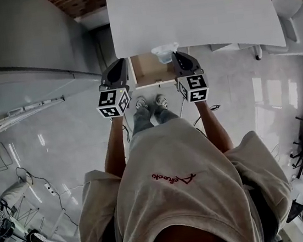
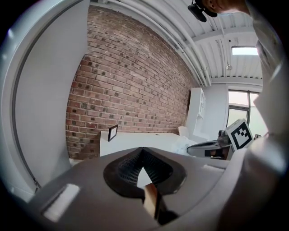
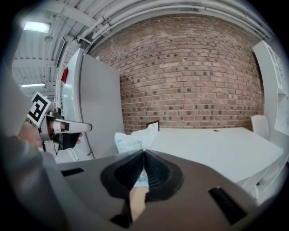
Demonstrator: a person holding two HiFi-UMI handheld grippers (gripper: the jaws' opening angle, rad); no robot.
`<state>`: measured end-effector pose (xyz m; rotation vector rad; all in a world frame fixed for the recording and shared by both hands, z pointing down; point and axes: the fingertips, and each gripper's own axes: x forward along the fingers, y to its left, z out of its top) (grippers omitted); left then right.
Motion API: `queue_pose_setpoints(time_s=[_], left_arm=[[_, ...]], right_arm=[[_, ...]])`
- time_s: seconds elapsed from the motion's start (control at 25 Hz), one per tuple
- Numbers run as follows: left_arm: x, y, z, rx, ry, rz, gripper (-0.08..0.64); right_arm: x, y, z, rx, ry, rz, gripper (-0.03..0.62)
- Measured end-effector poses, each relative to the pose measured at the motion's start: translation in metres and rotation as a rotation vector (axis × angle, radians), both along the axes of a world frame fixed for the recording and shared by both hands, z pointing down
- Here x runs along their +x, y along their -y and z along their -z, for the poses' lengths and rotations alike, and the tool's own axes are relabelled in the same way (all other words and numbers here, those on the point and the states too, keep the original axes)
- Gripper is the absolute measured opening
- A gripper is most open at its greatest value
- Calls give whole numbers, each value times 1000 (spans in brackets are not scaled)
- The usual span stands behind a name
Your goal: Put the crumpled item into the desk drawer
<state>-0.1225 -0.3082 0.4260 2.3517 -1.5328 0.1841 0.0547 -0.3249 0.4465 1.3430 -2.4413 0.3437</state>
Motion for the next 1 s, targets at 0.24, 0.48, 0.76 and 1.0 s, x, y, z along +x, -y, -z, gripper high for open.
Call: queue_pose_setpoints(time_s=[0.24, 0.48, 0.76, 1.0], left_arm=[[-3, -9, -42, -85, -10, -32, 8], [2, -23, -88, -159, -21, -74, 8], [8, -45, -143, -242, -47, -90, 8], [7, -61, -184, -289, -41, -94, 8]], right_arm=[[0, -7, -30, -60, -19, -28, 14], [2, -23, -74, -138, -33, -57, 14], [3, -58, -135, -244, -45, -84, 14], [10, -87, -181, -320, -60, -84, 14]])
